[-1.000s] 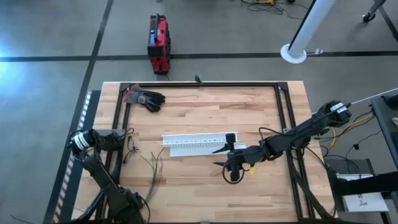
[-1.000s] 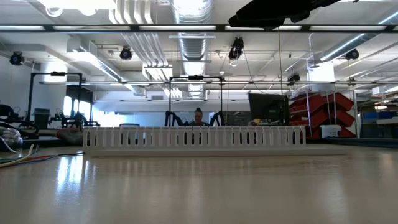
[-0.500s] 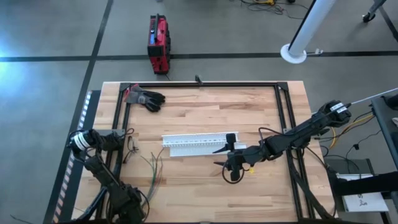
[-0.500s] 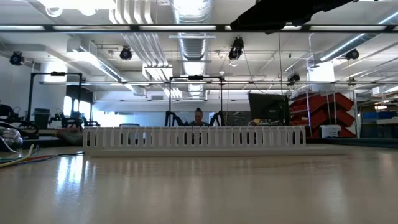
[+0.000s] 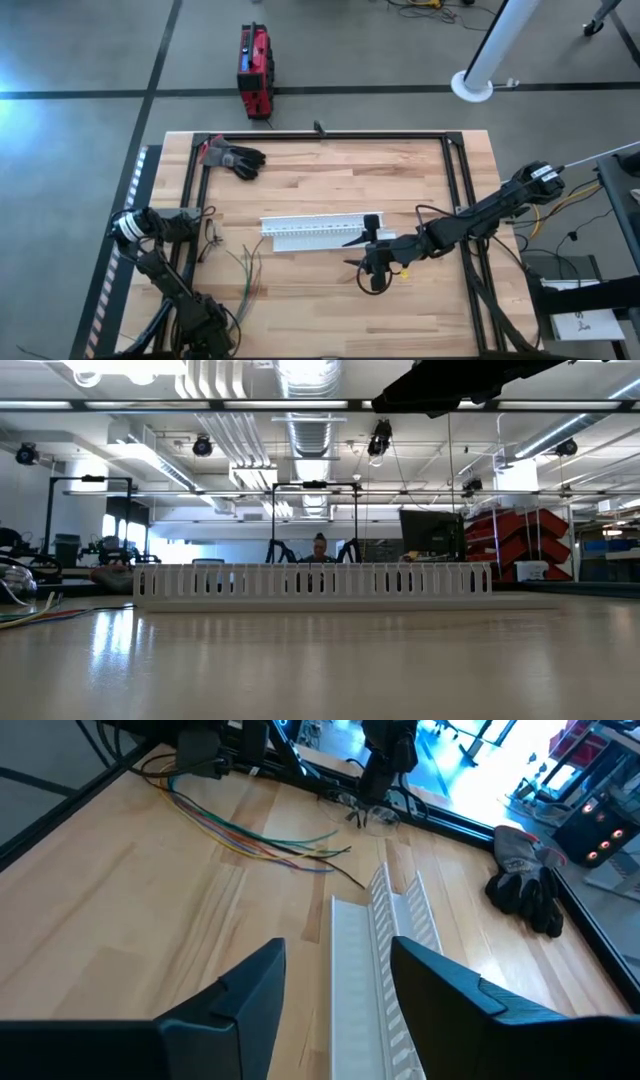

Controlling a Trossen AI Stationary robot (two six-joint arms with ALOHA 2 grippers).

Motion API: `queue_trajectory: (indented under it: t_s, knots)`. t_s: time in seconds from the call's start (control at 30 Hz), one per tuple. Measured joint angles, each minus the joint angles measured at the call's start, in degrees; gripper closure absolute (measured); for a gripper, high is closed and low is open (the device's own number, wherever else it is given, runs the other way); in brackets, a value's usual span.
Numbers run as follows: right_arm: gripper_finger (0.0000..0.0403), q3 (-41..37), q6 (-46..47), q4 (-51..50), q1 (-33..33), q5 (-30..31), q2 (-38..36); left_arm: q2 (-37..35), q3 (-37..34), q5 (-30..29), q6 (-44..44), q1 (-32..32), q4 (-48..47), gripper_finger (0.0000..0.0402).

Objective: Ziptie cables
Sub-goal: Move the loose cables to the center

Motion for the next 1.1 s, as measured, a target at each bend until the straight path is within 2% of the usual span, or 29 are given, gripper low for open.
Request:
queue_trajectory:
  t_s: [0.2,0.43,0.6,0.7,0.9,1.1]
  knots:
    - [0.0236,0.00,-0.06,-0.01,0.00,0.01,0.00,-0.11,-0.07,-2.77,2.62,-0.22,0.12,0.0401]
    - [0.0240,0.00,-0.16,-0.04,0.00,0.02,0.00,-0.15,-0.91,-3.70,1.31,0.04,1.28,0.0401]
    - [0.0239,0.00,-0.78,0.03,0.00,0.02,0.00,-0.20,0.99,-8.82,-0.43,1.95,1.11,0.0401]
    - [0.0239,0.00,-0.87,0.06,0.00,0.04,0.00,-0.26,2.84,-15.16,-0.42,3.38,1.84,0.0401]
    - [0.0249,0.00,-1.17,0.32,-0.01,0.04,0.00,-0.22,6.01,-33.44,1.96,5.81,2.44,0.0401]
    - [0.0255,0.00,-1.57,1.56,0.00,0.02,0.00,-0.15,5.75,-49.85,3.16,9.82,2.40,0.0401]
